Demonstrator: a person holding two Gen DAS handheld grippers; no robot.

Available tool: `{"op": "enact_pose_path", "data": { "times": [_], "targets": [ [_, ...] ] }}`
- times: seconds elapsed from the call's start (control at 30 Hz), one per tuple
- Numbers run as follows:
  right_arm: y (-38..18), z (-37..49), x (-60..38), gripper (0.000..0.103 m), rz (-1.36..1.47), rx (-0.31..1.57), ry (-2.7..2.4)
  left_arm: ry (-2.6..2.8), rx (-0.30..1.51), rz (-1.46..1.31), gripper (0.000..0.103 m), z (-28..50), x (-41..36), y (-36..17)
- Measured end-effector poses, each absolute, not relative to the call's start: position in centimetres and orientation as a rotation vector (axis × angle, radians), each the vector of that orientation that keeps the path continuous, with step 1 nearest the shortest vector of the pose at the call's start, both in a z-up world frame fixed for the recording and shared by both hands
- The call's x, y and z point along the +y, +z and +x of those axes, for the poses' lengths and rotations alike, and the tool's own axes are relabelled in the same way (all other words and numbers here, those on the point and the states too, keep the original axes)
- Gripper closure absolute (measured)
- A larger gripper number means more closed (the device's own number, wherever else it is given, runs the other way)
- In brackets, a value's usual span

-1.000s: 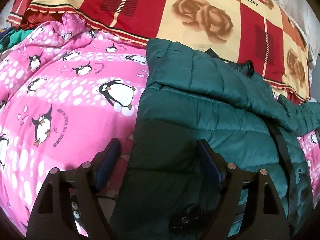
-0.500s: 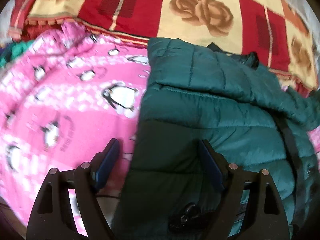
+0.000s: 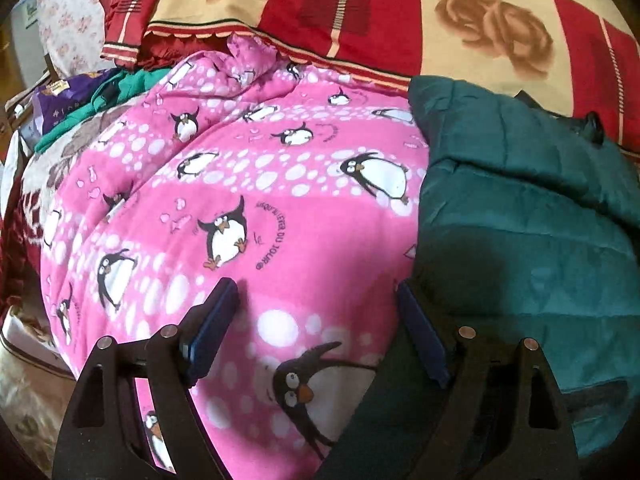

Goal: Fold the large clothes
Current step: 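Grasp the jacket collar edge with the right gripper and lift it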

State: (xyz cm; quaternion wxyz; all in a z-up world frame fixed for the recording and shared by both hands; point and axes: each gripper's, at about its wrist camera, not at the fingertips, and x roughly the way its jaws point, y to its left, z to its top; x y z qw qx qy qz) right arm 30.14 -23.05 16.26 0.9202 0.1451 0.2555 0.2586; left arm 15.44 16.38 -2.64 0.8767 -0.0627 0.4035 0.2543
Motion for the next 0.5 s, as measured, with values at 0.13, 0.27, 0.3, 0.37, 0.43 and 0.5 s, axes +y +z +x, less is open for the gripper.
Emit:
{"op": "enact_pose_path", "data": {
  "times": [0.13,0.27,0.3,0.37,0.43,0.5],
  "targets": [
    [13.8,31.3,-15.1,0.092,0.257,0.59,0.618,0.523,0.825,-0.163,0.019,15.4,16.9,-2.9],
    [8.9,32.5,-8.3,0.092,0.248,0.68,0.669,0.523,0.815,-0.169,0.018,15.1,16.6,-3.3],
    [7.4,32.8,-6.9,0.092,0.247,0.705,0.686,0.523,0.814,-0.169,0.018,15.1,16.6,-3.4],
    [4.9,32.9,-4.8,0.092,0.23,0.742,0.707,0.523,0.813,-0.172,0.018,15.1,16.6,-3.4],
    [3.0,32.9,-3.6,0.091,0.208,0.775,0.694,0.524,0.811,-0.174,0.018,15.1,16.6,-3.5],
    [0.6,33.4,-2.4,0.087,0.155,0.887,0.655,0.524,0.811,-0.172,0.018,15.0,16.7,-3.5]
  ]
}}
